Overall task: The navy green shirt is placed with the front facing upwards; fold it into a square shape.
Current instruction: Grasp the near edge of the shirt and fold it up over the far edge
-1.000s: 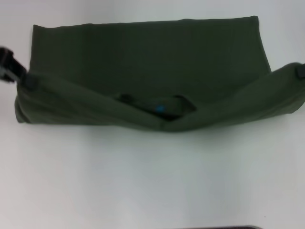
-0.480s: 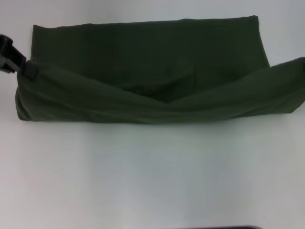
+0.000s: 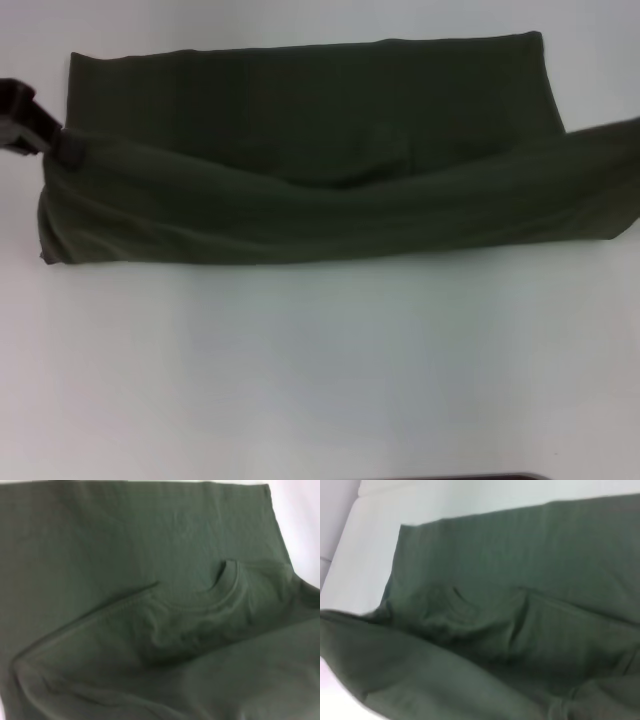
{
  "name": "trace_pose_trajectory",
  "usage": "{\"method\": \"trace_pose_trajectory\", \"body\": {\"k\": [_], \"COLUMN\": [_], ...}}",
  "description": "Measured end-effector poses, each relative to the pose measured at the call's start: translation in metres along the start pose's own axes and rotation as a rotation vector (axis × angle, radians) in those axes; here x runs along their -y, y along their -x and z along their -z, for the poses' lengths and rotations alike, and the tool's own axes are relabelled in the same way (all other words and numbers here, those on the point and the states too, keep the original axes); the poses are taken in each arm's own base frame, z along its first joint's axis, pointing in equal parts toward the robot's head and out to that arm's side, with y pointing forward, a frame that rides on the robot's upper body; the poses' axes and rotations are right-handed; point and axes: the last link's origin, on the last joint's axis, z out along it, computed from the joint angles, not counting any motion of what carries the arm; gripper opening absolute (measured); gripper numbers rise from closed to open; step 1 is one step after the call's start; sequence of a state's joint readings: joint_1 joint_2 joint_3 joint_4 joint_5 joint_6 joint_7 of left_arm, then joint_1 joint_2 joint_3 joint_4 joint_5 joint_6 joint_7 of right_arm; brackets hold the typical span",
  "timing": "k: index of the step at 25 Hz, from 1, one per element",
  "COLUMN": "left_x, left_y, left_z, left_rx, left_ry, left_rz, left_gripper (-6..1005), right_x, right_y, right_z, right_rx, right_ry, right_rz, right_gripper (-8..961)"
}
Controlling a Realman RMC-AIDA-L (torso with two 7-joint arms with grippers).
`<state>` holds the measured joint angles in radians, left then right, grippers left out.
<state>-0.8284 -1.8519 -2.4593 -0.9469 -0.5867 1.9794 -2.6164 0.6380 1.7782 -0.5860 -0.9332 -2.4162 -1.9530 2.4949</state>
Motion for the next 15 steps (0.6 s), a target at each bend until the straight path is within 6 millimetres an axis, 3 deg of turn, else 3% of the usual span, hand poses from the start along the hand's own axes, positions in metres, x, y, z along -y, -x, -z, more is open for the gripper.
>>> {"method": "trace_pose_trajectory", "body": {"k": [8,15], "left_x": [0.003,0.007], "left_y": [-0.024,-0.036], "left_z": [-0.021,-0.025], "left_rx": [-0.077,-0.137], "left_ry": [-0.101,-0.148], "left_rz": [0.022,0.043], "left_gripper": [46,47], "right_x": [0.004,0.001], "right_y": [0.03,0.043], "right_z": [-0.011,-0.022], "right_rx": [0.123,0.103], "right_ry": [-0.074,-0.101], "right_rz": [-0.02,-0.006], "right_gripper": [45,45]}}
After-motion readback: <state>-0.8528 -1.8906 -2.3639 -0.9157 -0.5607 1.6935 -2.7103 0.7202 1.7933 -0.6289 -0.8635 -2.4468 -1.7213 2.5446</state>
